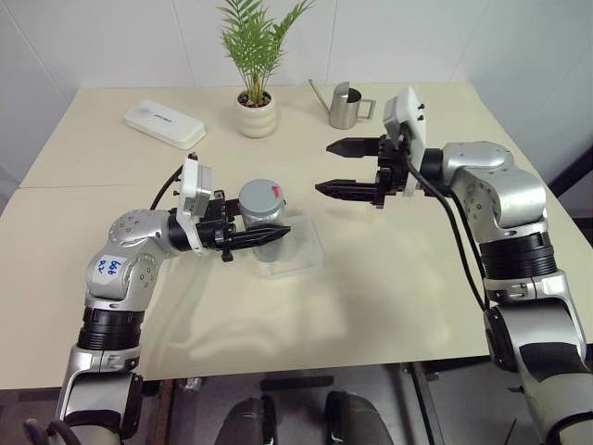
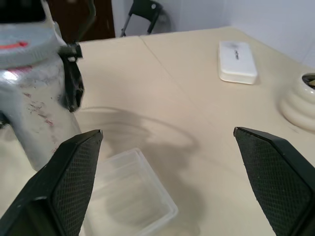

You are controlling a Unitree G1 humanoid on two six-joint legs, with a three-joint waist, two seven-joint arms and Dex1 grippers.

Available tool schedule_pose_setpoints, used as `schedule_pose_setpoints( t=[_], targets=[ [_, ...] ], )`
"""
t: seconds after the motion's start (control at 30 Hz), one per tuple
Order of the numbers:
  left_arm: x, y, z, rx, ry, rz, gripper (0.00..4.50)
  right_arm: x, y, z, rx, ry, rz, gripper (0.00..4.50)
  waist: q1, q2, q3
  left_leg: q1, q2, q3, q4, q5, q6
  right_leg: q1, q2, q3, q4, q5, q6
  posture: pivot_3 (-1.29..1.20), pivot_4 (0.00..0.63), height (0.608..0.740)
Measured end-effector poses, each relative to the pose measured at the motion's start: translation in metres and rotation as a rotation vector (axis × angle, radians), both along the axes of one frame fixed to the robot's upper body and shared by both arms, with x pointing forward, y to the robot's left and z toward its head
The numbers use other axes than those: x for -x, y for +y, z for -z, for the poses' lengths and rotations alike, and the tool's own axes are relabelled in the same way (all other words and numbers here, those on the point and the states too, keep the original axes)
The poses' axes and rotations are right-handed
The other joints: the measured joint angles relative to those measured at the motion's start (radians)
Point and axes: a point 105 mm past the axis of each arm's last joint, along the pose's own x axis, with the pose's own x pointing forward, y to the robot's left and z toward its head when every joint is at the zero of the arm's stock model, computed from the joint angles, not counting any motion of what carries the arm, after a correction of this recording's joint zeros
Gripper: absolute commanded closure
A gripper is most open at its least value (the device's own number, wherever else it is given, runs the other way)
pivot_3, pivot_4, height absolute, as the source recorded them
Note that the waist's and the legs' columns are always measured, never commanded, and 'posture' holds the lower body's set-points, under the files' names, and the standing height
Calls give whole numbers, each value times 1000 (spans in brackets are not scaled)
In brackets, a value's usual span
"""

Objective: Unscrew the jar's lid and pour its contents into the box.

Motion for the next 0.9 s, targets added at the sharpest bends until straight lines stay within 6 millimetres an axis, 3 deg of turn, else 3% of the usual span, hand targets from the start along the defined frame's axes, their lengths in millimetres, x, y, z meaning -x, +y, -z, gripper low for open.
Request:
schedule_pose_setpoints(
  t=[0.23, 0.37, 0.57, 0.9],
  targets=[
    [0, 0, 1, -2, 0, -1, 2472, 40, 31, -17, -82, 47, -219, 24, 5, 0, 0, 0, 0, 0, 2, 0, 0, 1, -1, 0, 1, 0, 0, 0, 150, 740],
    [-1, -2, 2, -9, 4, 1, 2472, 48, 59, -9, -51, 65, -246, 24, 4, 0, 0, 0, 0, 0, 2, 0, 0, 0, -1, 0, 1, 0, 0, 0, 150, 740],
    [-1, -2, 4, -12, 7, -1, 2472, 48, 90, 3, 20, 65, -216, 24, 5, 0, 0, 0, -1, -1, 1, 0, 0, -1, -2, 0, 4, 0, 0, 0, 150, 740],
    [-6, 0, 3, -4, 14, -33, 2472, 40, 99, 5, 32, 37, -178, 24, 4, 0, 0, 0, -2, -2, 1, 0, 1, -1, -2, 0, 4, 0, 0, 0, 150, 740]
  ],
)
